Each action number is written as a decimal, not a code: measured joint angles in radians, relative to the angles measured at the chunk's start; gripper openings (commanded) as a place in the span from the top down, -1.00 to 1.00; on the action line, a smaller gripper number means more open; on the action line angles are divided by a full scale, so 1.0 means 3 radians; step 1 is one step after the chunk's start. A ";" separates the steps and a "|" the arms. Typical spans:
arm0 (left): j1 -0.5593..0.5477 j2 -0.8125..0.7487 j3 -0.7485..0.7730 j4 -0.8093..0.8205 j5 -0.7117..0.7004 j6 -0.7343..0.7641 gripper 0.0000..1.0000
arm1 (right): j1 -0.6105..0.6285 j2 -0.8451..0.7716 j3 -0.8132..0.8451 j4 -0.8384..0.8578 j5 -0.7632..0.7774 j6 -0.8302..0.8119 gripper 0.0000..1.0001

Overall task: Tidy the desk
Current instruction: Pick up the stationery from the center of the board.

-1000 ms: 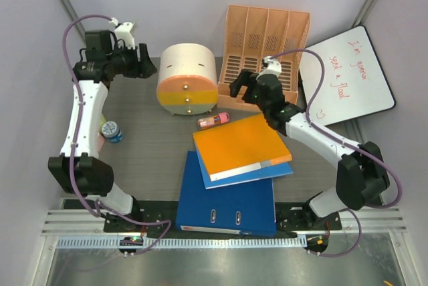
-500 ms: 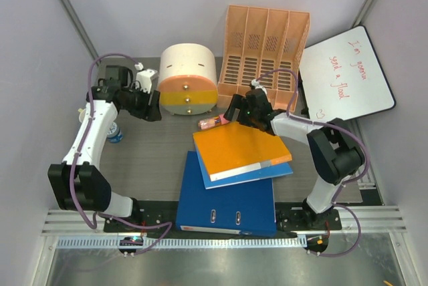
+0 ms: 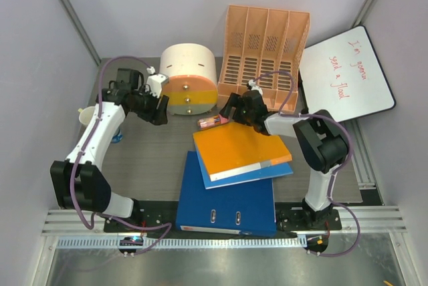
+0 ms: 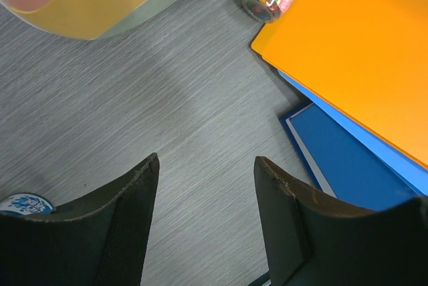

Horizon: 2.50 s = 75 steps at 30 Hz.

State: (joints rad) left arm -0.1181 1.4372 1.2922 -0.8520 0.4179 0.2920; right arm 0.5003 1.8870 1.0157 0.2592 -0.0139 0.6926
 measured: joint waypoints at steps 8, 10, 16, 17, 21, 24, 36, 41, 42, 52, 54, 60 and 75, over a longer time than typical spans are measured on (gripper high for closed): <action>0.0001 0.0031 -0.0020 0.0088 -0.0047 0.0009 -0.18 | 0.0037 0.0106 0.0045 0.0169 0.0010 0.0167 -0.68; 0.0001 0.0031 -0.0020 0.0104 -0.0057 0.0013 -0.19 | 0.0086 0.0130 0.0081 0.0155 0.0050 0.0175 -0.58; 0.0001 0.0031 -0.0022 0.0140 -0.0112 0.0014 -0.18 | 0.0299 0.0179 0.0144 0.0089 0.0181 0.0188 -0.16; 0.0001 0.0031 -0.0022 0.0144 -0.0120 0.0014 -0.18 | 0.0322 0.0182 0.0144 0.0090 0.0193 0.0209 -0.11; 0.0001 0.0031 -0.0022 0.0159 -0.0146 0.0014 -0.18 | 0.0355 0.0183 0.0134 0.0104 0.0215 0.0253 0.30; 0.0001 0.0031 -0.0022 0.0160 -0.0149 0.0013 -0.18 | 0.0355 0.0182 0.0109 0.0160 0.0243 0.0286 0.42; 0.0001 0.0031 -0.0022 0.0160 -0.0172 0.0010 -0.18 | 0.0355 -0.0104 -0.0017 -0.0149 0.0441 0.0117 0.97; 0.0001 0.0031 -0.0022 0.0160 -0.0173 0.0010 -0.18 | 0.0364 -0.0486 -0.0006 -0.0504 0.0638 -0.0183 0.97; 0.0001 0.0031 -0.0022 0.0160 -0.0173 0.0010 -0.18 | 0.0370 -0.0584 0.0024 -0.0593 0.0706 -0.0252 0.98; 0.0001 0.0031 -0.0022 0.0164 -0.0172 0.0001 -0.18 | 0.0423 -0.1041 0.0624 -0.0985 0.1088 -0.0692 0.26; 0.0001 0.0031 -0.0022 0.0165 -0.0172 0.0001 -0.18 | 0.0423 -0.0930 0.0657 -0.1003 0.1043 -0.0567 0.25; 0.0001 0.0027 -0.0022 0.0168 -0.0172 0.0000 -0.18 | 0.0481 -0.0263 0.0685 -0.1211 0.0922 -0.0155 0.22; -0.0015 0.0168 -0.0177 0.0417 -0.0121 -0.0121 -0.15 | 0.0549 0.0209 0.1003 -0.1273 0.0951 0.0159 -0.82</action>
State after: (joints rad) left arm -0.1226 1.4876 1.2392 -0.7269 0.3817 0.2558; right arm 0.6651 1.9495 1.3167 -0.1226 0.2714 0.7403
